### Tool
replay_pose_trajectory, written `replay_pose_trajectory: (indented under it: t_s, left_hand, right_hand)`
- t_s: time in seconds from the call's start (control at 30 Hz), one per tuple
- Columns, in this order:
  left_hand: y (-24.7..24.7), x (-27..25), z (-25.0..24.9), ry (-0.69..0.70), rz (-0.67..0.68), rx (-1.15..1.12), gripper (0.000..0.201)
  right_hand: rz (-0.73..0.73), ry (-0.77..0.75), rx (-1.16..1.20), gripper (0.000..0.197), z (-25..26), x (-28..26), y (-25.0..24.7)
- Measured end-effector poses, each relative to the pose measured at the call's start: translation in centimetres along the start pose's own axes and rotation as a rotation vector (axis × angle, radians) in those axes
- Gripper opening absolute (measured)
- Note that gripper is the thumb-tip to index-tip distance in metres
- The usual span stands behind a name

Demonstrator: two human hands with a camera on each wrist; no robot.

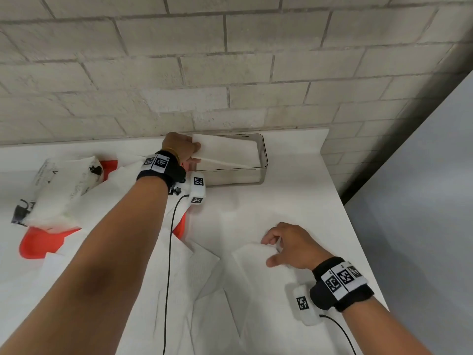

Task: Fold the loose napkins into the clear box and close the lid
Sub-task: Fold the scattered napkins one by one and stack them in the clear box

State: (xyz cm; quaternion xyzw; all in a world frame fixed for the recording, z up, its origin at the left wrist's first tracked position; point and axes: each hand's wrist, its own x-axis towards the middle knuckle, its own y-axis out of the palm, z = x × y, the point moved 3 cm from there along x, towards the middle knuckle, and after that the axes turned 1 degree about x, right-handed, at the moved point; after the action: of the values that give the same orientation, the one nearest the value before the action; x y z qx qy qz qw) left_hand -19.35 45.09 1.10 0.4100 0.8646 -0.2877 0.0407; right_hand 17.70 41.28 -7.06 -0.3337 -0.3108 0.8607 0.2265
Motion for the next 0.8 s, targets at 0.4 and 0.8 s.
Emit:
replay_pose_trajectory:
  t_s: [0.4,0.8]
  left_hand:
    - [2.1,0.4,-0.3,0.089,-0.138,0.378,0.028]
    - [3.0,0.0,-0.4,0.194,-0.118,0.499,0.044]
  right_hand:
    - [-0.078,-0.016,0.315,0.014,-1.6,-1.1,0.2]
    - [-0.12,-0.016,0.403,0.026,-0.7,-2.5,0.1]
